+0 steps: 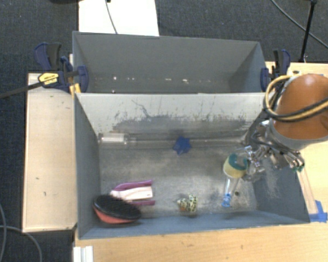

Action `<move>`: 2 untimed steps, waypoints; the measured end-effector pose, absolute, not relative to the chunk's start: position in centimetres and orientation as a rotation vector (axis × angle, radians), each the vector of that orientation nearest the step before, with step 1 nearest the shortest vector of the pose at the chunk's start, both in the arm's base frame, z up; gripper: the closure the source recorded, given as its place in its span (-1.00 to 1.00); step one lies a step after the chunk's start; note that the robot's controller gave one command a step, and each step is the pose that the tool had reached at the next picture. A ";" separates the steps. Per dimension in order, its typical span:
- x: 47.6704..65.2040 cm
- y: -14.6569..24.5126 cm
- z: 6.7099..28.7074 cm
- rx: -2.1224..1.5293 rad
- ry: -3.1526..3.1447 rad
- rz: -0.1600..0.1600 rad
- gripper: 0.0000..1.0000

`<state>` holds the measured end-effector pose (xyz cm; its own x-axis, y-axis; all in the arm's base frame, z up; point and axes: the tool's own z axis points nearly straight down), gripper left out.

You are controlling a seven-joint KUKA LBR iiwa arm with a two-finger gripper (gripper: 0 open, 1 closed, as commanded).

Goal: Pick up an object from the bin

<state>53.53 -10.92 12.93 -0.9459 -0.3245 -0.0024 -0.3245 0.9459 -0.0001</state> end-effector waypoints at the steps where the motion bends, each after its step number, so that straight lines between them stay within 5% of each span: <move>1: 53.5 -10.9 12.9 -0.516 3.096 0.001 1.00; 2: 53.5 -10.9 12.9 -0.516 3.097 0.001 1.00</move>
Offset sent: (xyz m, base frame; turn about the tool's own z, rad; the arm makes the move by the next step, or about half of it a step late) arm 0.0000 0.0000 0.0000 0.0000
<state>53.53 -10.92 12.93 -0.9460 -0.3243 -0.0024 -0.3243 0.9460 0.0000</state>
